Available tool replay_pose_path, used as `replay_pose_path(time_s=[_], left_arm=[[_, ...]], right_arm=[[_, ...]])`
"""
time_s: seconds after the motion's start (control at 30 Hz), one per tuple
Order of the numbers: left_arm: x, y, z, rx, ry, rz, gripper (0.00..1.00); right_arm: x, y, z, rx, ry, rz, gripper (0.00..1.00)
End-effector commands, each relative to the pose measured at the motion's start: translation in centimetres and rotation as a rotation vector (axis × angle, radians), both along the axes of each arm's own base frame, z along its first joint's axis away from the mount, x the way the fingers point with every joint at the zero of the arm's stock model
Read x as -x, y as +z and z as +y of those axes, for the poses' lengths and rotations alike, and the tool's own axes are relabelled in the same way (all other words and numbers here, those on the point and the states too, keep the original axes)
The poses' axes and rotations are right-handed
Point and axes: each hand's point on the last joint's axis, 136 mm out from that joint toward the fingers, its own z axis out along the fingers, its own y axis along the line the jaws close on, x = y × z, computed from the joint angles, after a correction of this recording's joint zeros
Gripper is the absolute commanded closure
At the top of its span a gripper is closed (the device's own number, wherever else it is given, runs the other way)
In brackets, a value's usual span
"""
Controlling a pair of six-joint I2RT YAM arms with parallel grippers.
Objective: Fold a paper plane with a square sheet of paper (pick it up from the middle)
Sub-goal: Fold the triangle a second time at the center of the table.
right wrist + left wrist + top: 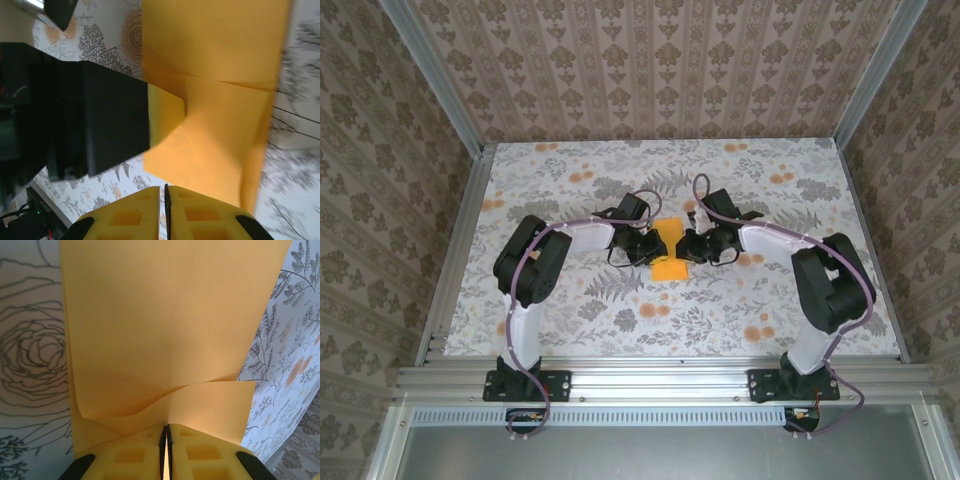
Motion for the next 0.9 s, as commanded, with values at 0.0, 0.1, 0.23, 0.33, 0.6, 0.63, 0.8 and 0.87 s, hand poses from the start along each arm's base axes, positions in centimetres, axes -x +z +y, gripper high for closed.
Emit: replay_pose_path(time_s=[0.0,0.1,0.23,0.33,0.6,0.63,0.8,0.87], left_arm=[[1.1,-3.4,2.1,-0.132,0.013,0.062,0.87],[1.1,-3.4,2.1,-0.135,0.016,0.063,0.87],[0.9,-3.2,2.2,-0.139,0.027,0.057,0.87],[0.7,-3.1,2.0,-0.135,0.027,0.051,0.86],[0.3,-2.5,1.5,-0.113,0.019,0.033,0.85],[0.1,-2.1,1.3,-0.097,0.018,0.022,0.84],[-1.1,1.9,-1.1,0.085,0.000,-0.100,0.72],[-1.2,3.5,-1.7,0.158,-0.007,-0.135,0.69]], right_arm=[[0.5,-2.0,0.9,0.011,0.008,0.080,0.87],[1.0,-3.4,0.7,0.037,0.008,0.124,0.87],[1.9,-5.0,-0.7,0.092,-0.009,0.163,0.87],[2.7,-5.6,-2.0,0.103,-0.025,0.185,0.87],[4.7,-6.9,-3.4,0.052,-0.039,0.256,0.87],[4.9,-7.2,-3.4,0.046,-0.043,0.268,0.87],[4.8,-8.0,-3.7,0.036,-0.079,0.299,0.88],[4.7,-8.2,-3.7,0.040,-0.092,0.306,0.88]])
